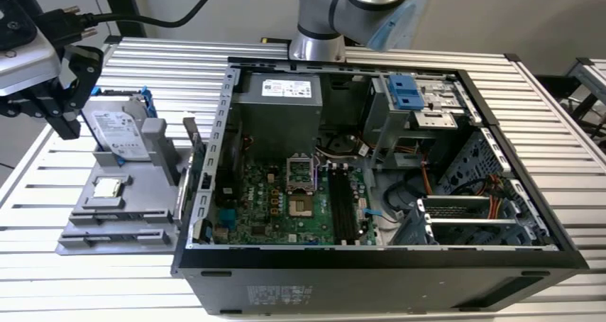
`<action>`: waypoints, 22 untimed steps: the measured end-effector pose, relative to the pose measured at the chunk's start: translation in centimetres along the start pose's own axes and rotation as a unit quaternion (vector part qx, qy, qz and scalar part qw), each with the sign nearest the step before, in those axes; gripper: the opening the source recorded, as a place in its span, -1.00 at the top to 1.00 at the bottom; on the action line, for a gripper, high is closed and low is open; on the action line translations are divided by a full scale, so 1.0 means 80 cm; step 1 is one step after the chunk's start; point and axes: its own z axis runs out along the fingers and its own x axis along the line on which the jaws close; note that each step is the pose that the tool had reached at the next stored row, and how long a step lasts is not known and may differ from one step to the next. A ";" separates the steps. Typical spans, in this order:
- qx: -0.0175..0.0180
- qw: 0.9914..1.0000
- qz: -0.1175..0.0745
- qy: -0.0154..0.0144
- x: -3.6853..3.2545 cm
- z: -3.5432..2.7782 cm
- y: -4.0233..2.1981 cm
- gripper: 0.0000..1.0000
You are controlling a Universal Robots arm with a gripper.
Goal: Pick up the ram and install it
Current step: 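Pick up the ram and move it above insertion slot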
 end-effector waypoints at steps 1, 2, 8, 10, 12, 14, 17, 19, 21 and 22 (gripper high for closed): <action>0.000 1.000 -0.001 0.000 0.0000 0.0000 0.0000 1.00; 0.000 1.000 -0.002 0.000 0.0000 0.0000 0.0000 1.00; 0.000 1.000 -0.007 0.000 0.0000 0.0000 0.0000 1.00; 0.000 1.000 -0.009 0.000 0.0000 0.0000 0.0000 1.00; 0.000 1.000 -0.010 0.000 0.0000 0.0001 0.0000 1.00; 0.000 1.000 -0.012 0.001 0.0000 0.0000 0.0000 1.00; 0.000 1.000 -0.014 0.001 0.0000 0.0000 0.0000 1.00; 0.000 1.000 -0.016 0.001 0.0000 0.0000 0.0000 1.00; 0.000 1.000 -0.018 0.001 0.0000 0.0000 0.0000 1.00; 0.000 1.000 -0.019 0.001 0.0000 0.0000 0.0000 1.00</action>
